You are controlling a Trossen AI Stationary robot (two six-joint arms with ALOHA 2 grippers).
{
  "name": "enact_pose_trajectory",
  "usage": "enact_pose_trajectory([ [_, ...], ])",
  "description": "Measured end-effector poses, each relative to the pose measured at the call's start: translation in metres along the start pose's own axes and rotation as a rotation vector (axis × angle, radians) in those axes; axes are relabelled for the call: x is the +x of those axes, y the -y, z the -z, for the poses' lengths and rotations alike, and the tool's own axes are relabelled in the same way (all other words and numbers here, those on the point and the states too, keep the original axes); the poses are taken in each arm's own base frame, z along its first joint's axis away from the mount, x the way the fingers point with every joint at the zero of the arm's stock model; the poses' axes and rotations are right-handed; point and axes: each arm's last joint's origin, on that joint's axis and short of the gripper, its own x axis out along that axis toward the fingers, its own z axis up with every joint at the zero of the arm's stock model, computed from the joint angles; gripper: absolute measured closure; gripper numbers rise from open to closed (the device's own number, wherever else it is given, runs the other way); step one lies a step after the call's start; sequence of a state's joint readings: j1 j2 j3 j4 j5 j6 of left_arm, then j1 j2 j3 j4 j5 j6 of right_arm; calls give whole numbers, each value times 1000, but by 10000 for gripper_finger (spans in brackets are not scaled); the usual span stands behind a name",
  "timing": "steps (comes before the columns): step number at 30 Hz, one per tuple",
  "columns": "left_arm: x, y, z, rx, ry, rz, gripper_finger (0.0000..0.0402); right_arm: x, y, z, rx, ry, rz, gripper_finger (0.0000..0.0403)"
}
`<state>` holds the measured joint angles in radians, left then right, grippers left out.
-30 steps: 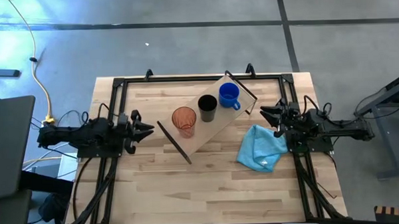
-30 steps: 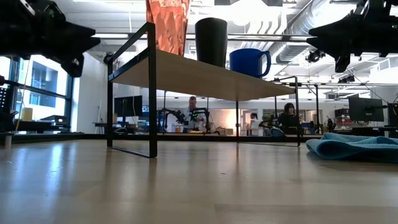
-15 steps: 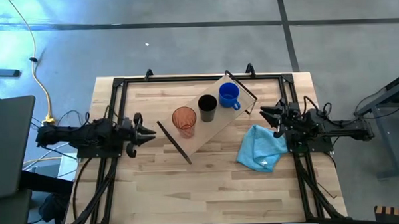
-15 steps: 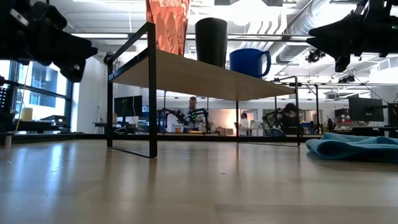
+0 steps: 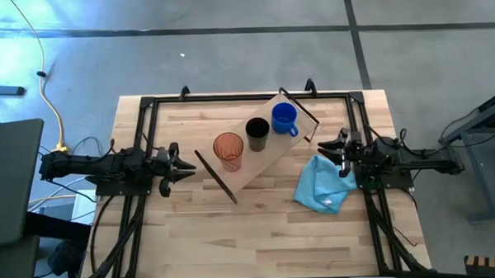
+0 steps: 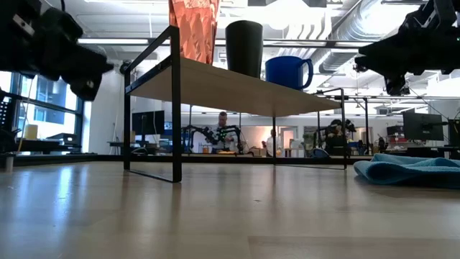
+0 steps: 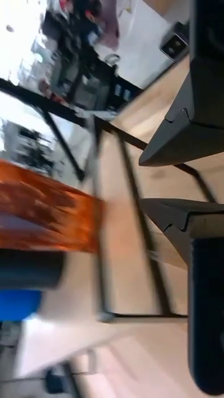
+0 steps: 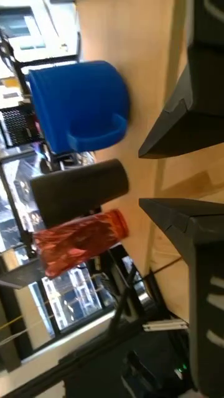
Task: Stack small to large cups/mugs on shelf
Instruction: Return to Home Position
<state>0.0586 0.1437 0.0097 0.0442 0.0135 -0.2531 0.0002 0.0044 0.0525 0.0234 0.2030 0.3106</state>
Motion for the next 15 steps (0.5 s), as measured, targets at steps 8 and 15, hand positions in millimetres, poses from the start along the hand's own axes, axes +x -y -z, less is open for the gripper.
enact_pose_trajectory([
  [8, -5, 4, -15, 118, 169, 47, 318, 0, 0, 2, -3, -28, -15, 299],
  [15, -13, 8, -26, 180, 310, 81, 318, 0, -1, 1, -3, -18, -31, 299],
])
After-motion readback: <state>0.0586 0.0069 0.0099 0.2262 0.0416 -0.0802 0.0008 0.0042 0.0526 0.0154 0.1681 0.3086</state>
